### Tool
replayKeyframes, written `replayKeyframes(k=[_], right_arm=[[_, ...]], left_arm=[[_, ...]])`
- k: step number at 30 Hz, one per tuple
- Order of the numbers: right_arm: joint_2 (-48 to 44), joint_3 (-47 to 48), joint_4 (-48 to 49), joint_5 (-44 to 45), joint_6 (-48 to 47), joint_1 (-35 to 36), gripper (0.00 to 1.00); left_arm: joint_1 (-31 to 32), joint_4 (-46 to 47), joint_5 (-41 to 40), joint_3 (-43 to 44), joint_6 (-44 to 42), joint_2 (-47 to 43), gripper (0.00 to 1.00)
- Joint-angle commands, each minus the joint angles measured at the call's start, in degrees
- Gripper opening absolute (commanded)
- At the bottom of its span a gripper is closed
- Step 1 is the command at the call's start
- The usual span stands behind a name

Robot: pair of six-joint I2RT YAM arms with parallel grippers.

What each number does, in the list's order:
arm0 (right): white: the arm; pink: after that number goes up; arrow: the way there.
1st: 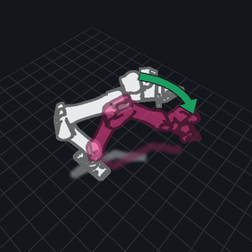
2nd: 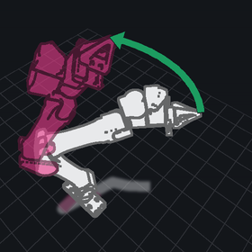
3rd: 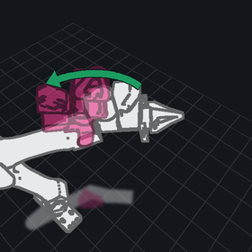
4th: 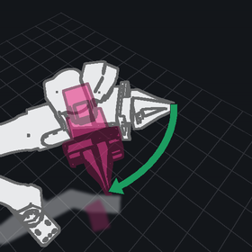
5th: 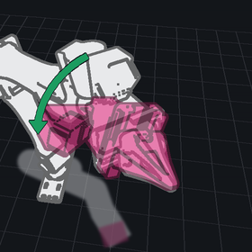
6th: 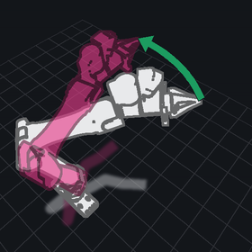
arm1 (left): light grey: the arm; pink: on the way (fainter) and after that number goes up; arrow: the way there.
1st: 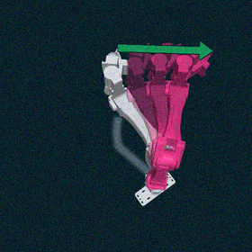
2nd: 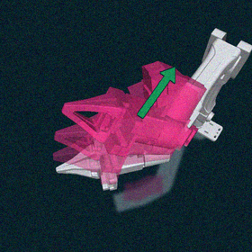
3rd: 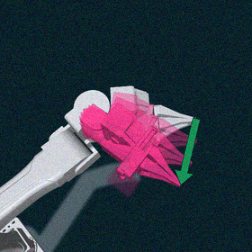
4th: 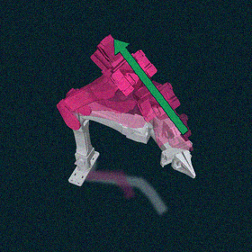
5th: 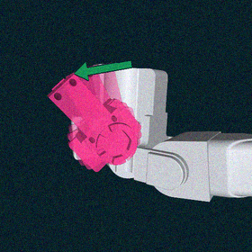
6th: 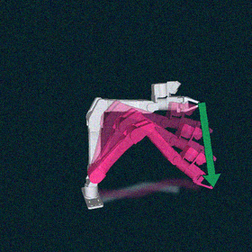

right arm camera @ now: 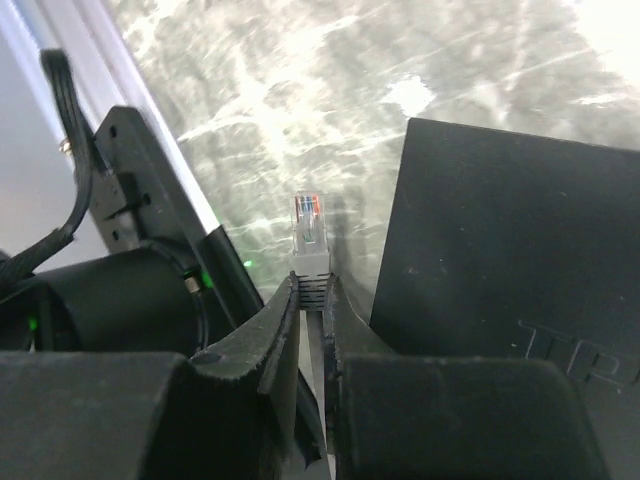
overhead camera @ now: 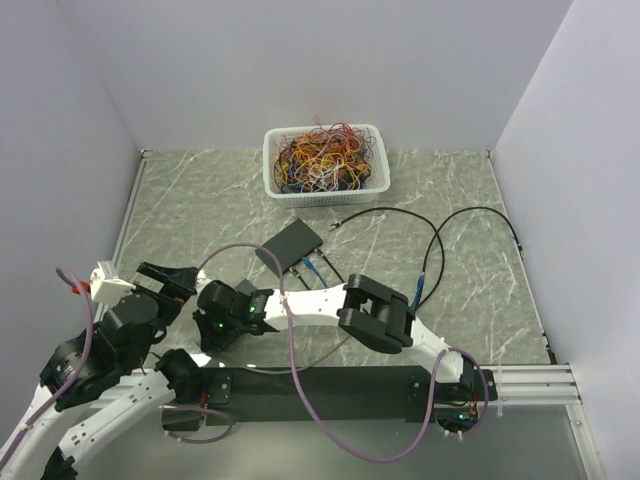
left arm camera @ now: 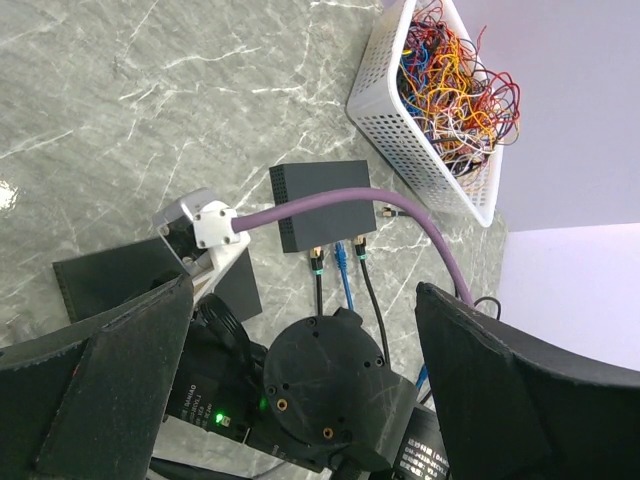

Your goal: Insert the plug into the switch port

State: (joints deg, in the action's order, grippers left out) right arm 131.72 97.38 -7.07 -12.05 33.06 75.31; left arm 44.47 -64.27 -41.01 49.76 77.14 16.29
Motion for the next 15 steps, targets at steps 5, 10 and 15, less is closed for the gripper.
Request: replayKeyframes(k=[5, 10, 15], right_arm=[[-3.04, -9.21, 1.26, 6.96, 2.18, -4.19, 0.00], [-9.80, -19.15, 3.90, 9.24, 0.87, -8.15, 0.00], [-15.08, -24.60, 3.65, 11.61, -1.77, -9.83, 0.00]], left_arm=[[0.18, 1.69, -0.38, -0.45, -1.91, 1.46, 0.99], [0.09, 2.39, -0.29, -1.06, -1.47, 2.34, 0.99], [0.18, 4.94, 0.14, -2.91, -2.00, 2.95, 0.99]])
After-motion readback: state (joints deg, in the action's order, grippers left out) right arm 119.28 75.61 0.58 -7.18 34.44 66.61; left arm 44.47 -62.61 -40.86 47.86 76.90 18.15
